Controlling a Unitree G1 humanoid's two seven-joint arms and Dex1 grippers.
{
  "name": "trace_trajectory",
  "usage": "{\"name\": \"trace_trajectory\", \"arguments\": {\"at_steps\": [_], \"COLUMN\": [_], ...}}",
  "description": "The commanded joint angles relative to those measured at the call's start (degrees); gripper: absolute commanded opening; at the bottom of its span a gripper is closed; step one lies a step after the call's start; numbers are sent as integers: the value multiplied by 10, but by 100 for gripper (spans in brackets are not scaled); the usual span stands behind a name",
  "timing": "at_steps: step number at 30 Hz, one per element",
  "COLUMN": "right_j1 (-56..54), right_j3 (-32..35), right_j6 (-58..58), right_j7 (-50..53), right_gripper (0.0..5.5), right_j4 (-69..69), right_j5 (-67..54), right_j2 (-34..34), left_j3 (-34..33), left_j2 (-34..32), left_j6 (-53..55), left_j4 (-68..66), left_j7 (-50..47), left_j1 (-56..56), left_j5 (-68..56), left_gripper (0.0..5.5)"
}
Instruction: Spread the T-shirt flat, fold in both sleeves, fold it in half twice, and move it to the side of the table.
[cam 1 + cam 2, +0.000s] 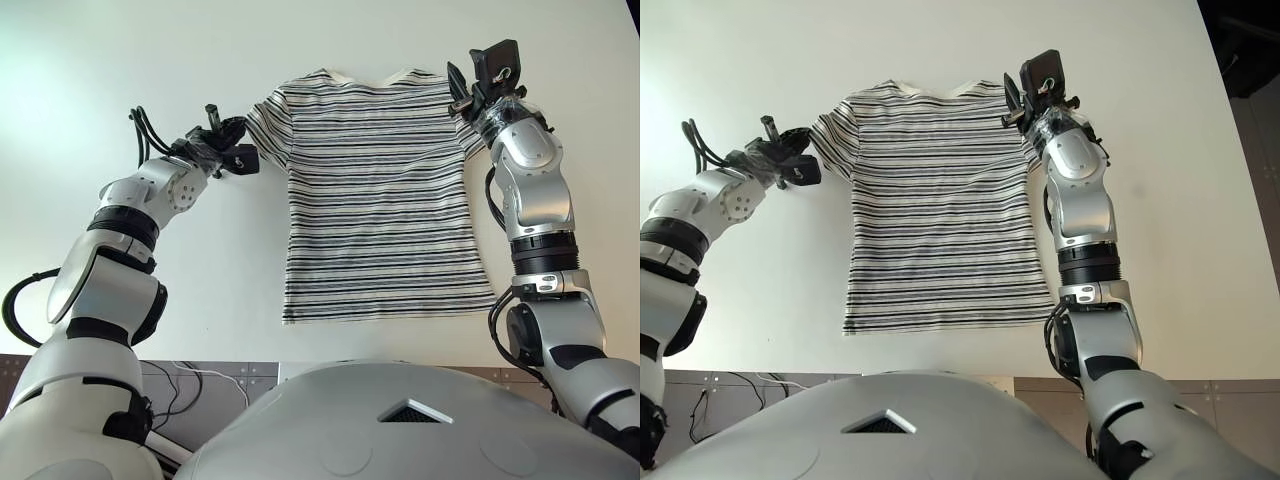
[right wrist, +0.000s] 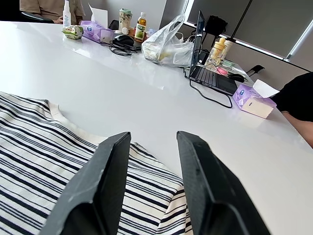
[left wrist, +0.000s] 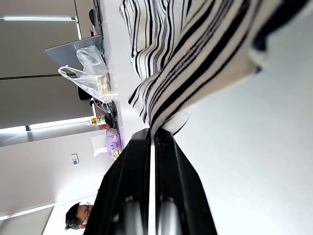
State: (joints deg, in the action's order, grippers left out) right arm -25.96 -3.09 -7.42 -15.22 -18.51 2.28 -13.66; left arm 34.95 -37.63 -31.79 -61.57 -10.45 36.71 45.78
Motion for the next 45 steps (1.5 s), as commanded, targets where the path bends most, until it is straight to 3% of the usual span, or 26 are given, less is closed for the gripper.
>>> {"name": "trace_trajectory", "arguments": {"at_steps": [1,10,19,25,36,45], "right_j1": [0,0,0,-1,-1,-8], "right_j3": [1,1,3,2,1,3], "right_j6": [-6,-5,-6,-6,-3,-1], "right_j7": [6,4,4,6,9,11], "right_gripper": [170,170,170,170,170,170], "right_j4": [2,-1,-5,-10,-19,-25], "right_j5": [3,2,2,3,4,2], "right_j2": [3,2,-1,3,4,2], "left_j3": [-20,-34,-13,-41,-93,-113], "left_j2": [-1,25,96,147,174,163], "left_j6": [17,65,36,34,23,67], "left_j4": [52,196,163,105,123,191], "left_j7": [-36,-59,-27,-9,121,141], "left_j1": [-37,-61,-48,-31,-58,-94], "left_j5": [-4,18,10,-41,-157,-167], "left_gripper": [12,12,12,12,190,315]}}
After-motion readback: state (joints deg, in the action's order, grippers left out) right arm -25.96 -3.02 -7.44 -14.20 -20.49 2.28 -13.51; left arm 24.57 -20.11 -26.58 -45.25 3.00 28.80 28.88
